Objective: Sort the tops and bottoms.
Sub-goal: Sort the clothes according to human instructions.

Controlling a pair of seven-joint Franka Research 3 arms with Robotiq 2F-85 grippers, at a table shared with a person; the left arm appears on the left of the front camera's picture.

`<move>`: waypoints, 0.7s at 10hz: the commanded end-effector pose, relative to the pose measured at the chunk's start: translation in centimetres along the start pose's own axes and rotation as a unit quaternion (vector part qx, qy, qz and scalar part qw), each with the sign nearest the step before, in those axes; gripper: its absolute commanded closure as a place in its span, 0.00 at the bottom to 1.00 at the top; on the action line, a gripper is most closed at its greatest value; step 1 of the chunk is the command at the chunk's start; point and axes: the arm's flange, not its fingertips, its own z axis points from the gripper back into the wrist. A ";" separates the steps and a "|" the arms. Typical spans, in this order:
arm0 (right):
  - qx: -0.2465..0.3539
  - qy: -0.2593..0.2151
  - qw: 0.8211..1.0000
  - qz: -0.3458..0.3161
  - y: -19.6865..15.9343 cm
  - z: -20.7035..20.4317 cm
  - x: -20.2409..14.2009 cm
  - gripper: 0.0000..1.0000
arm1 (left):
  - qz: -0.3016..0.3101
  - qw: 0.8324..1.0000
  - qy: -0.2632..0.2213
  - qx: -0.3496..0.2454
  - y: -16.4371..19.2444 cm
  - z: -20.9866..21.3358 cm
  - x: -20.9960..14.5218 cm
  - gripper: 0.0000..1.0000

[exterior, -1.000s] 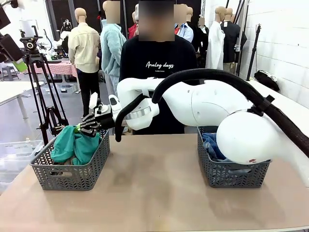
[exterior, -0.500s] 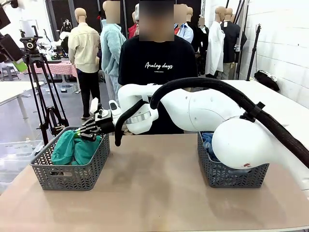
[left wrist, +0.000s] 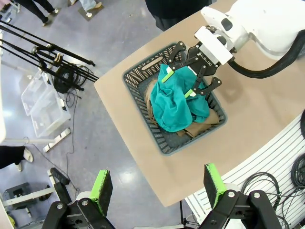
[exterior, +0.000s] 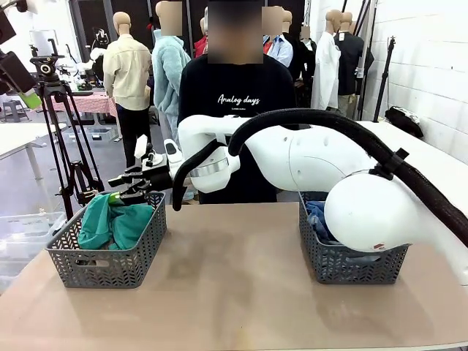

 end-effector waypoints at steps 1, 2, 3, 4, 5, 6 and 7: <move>0.003 0.045 0.999 -0.026 0.3 1.5 2.1 0.00 | -0.001 1.000 0.000 0.000 0.2 0.2 -0.1 0.00; 0.002 0.059 0.997 -0.054 0.5 2.4 3.0 0.00 | -0.001 1.000 0.000 0.000 0.2 0.2 -0.1 0.00; -0.001 0.073 0.995 -0.070 0.6 3.2 3.7 0.00 | -0.001 1.000 0.000 0.000 0.2 0.2 -0.1 0.00; 0.007 0.082 0.992 -0.092 0.8 3.7 4.2 0.00 | -0.001 1.000 0.000 0.000 0.2 0.2 -0.1 0.00; 0.020 0.099 0.988 -0.116 0.8 3.9 4.5 0.00 | -0.001 1.000 0.000 0.000 0.2 0.2 -0.1 0.00; 0.031 0.126 0.982 -0.134 0.7 3.8 4.6 0.00 | -0.001 1.000 0.000 0.000 0.2 0.2 -0.1 0.00; 0.036 0.153 0.977 -0.146 0.5 3.6 4.7 0.00 | -0.001 1.000 0.000 0.000 0.2 0.2 -0.1 0.00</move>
